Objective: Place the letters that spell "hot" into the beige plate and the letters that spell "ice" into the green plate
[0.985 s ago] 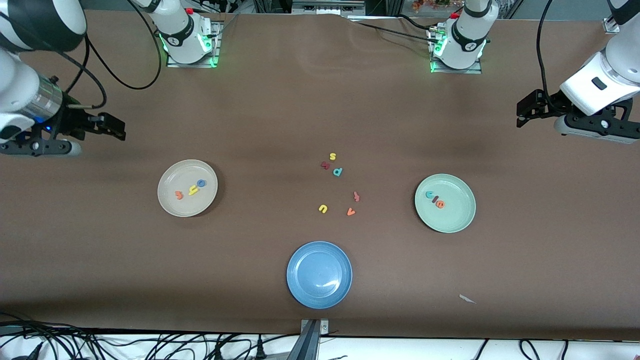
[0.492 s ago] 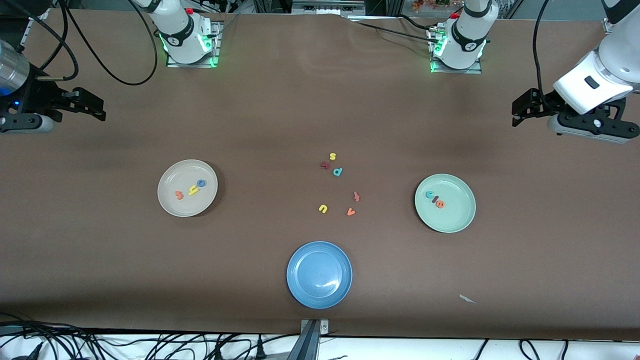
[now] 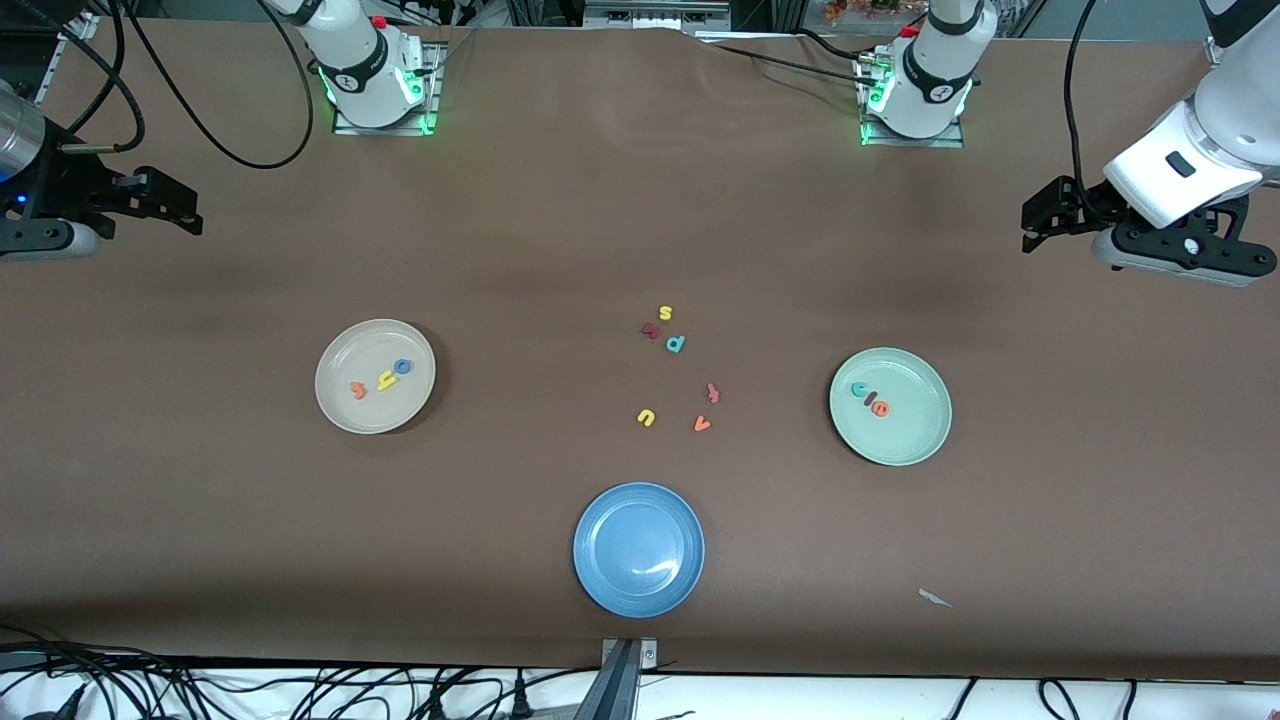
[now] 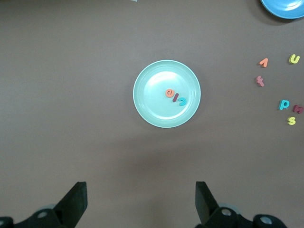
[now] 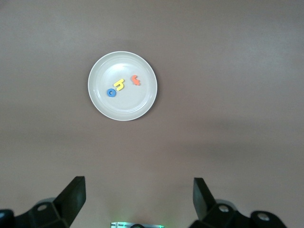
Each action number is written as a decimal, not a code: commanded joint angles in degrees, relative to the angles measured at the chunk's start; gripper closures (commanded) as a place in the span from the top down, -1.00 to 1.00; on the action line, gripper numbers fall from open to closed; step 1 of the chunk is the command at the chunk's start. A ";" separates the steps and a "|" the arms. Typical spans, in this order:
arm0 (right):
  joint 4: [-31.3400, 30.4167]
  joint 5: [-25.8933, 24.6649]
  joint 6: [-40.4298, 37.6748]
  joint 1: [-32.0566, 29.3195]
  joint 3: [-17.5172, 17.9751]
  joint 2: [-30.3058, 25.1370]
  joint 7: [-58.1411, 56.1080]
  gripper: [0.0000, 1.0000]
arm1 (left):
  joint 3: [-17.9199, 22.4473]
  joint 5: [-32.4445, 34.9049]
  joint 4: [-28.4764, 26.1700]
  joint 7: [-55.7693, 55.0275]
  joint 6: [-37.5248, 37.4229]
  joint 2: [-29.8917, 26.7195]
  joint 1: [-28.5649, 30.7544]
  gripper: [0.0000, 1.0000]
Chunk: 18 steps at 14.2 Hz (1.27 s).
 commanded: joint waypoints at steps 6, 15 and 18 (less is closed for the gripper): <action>2.29 -0.27 -1.09 -0.57 0.94 1.36 -0.50 1.00 | -0.14 0.48 0.85 0.16 -0.76 0.00 0.10 1.00; 2.21 -0.27 -1.62 -0.57 0.94 1.45 -0.76 1.00 | -0.14 0.48 0.94 -0.01 -0.94 0.00 0.19 1.00; 2.12 -0.18 -1.53 -0.57 0.94 1.45 -0.59 1.00 | -0.05 0.48 0.94 -0.01 -1.03 0.00 0.19 1.00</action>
